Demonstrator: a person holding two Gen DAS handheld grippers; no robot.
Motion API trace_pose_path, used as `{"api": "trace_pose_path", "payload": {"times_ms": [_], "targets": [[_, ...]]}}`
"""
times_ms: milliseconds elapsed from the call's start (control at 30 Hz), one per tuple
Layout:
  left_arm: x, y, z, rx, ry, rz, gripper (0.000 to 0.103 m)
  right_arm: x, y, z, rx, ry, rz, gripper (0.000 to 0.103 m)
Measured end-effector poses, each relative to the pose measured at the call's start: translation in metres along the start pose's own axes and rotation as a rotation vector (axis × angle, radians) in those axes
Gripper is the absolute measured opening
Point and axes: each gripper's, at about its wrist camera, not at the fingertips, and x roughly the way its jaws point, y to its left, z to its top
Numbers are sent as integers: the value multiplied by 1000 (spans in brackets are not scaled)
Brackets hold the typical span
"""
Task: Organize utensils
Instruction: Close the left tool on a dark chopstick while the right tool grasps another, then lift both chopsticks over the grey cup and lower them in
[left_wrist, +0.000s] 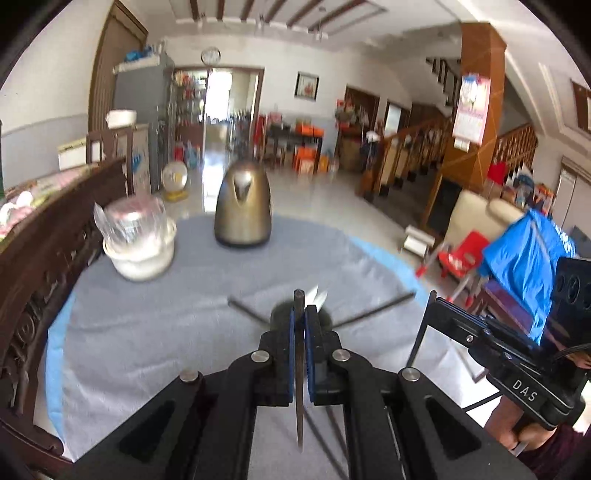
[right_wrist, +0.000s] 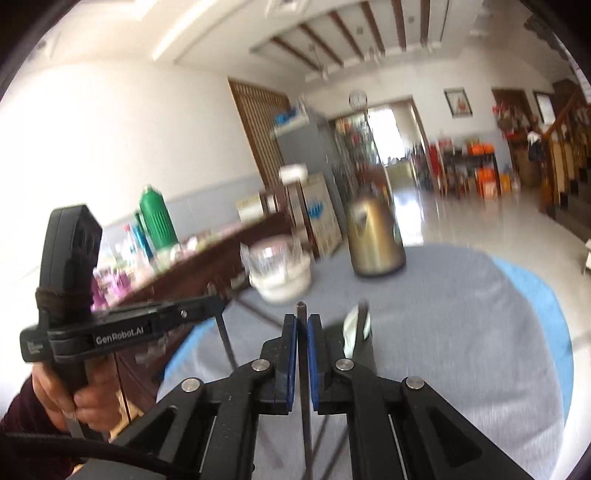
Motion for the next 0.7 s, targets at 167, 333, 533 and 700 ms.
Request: {"api": "trace_pose_path", "payload": {"times_ms": [167,333,533,700], "targets": [[-8,-4,24,-4,-57,0,6,2,6,23,3,-112,-11,6],[-16,-8,47,5,-96,0,6,5,12,52,2,-189,-25,6],[-24,-14,79,36,-142,4,6,8,20,85,-40,-252,-79,6],[-28,-18,100,46,-197,22,6,15,26,101,-59,-300,-141,6]]}}
